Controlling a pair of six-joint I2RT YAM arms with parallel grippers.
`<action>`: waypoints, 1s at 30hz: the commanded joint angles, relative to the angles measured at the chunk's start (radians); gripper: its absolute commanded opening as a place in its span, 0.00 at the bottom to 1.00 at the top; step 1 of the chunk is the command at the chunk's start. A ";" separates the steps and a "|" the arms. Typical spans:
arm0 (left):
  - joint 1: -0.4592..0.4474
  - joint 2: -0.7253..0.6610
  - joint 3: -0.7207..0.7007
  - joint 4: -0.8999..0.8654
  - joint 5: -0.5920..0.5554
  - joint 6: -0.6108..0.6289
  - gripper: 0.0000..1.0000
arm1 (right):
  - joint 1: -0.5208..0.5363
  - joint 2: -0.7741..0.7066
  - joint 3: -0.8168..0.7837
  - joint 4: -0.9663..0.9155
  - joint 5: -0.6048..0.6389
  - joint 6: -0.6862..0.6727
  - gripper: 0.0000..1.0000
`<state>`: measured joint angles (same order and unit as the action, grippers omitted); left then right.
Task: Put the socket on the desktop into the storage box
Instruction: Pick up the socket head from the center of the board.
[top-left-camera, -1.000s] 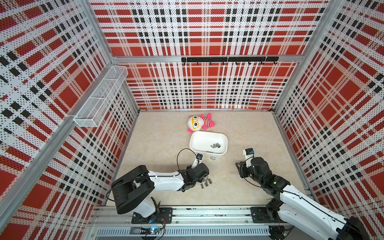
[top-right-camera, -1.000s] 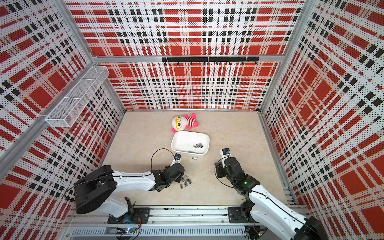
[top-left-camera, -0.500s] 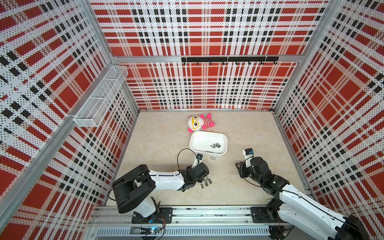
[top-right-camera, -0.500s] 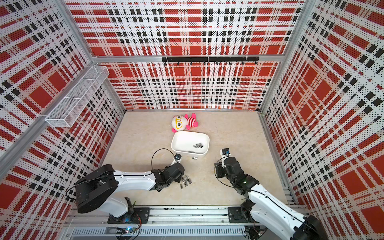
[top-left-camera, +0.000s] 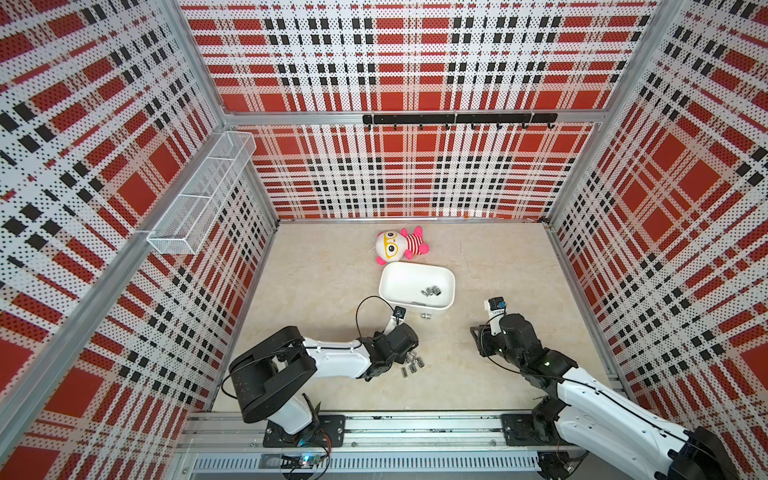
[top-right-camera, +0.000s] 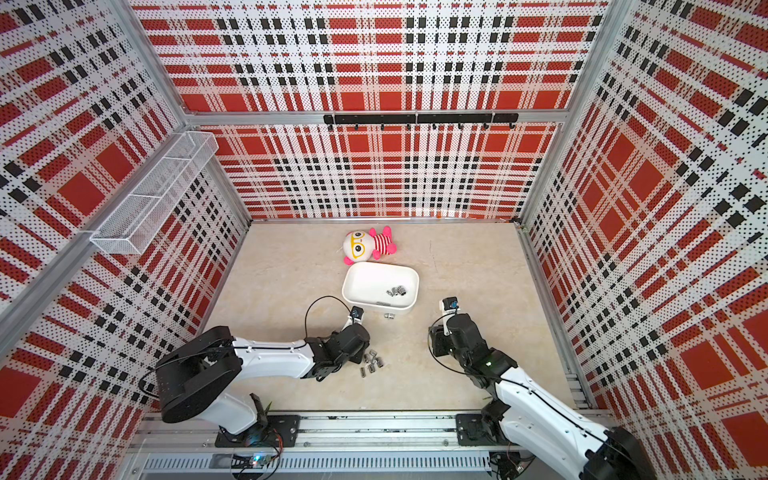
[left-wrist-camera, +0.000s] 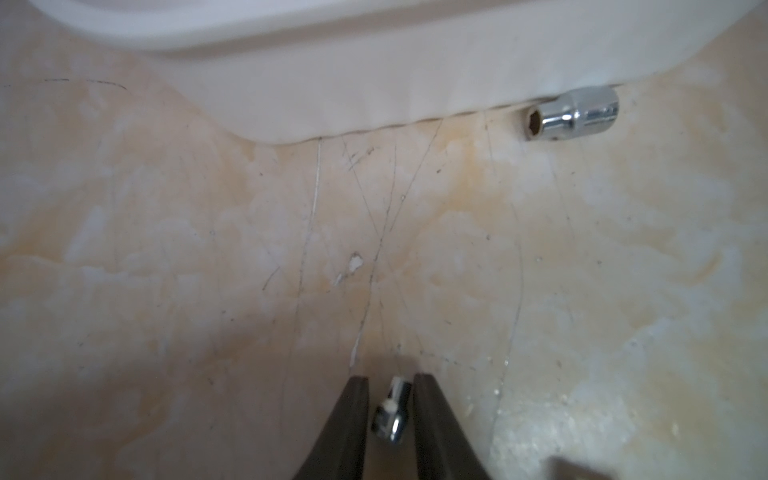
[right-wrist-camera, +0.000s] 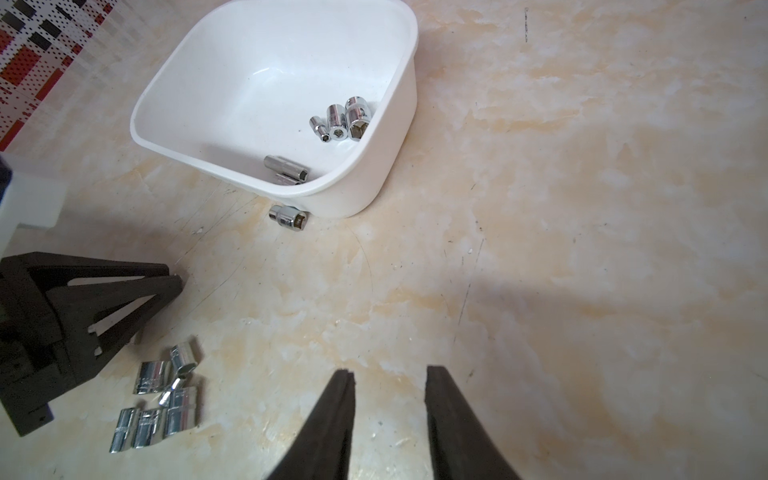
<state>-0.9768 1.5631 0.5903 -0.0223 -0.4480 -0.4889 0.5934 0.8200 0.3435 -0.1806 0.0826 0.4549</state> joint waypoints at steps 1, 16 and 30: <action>0.004 0.014 0.013 0.004 0.012 0.008 0.23 | 0.004 0.005 0.006 0.021 -0.004 0.000 0.34; 0.004 0.005 0.009 0.004 0.019 0.006 0.07 | 0.005 0.004 0.006 0.019 -0.004 0.000 0.34; -0.015 -0.122 0.006 0.007 0.006 -0.024 0.00 | 0.046 0.053 0.013 0.053 0.007 -0.010 0.37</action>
<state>-0.9817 1.4940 0.5900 -0.0261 -0.4446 -0.4946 0.6220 0.8738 0.3439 -0.1581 0.0795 0.4534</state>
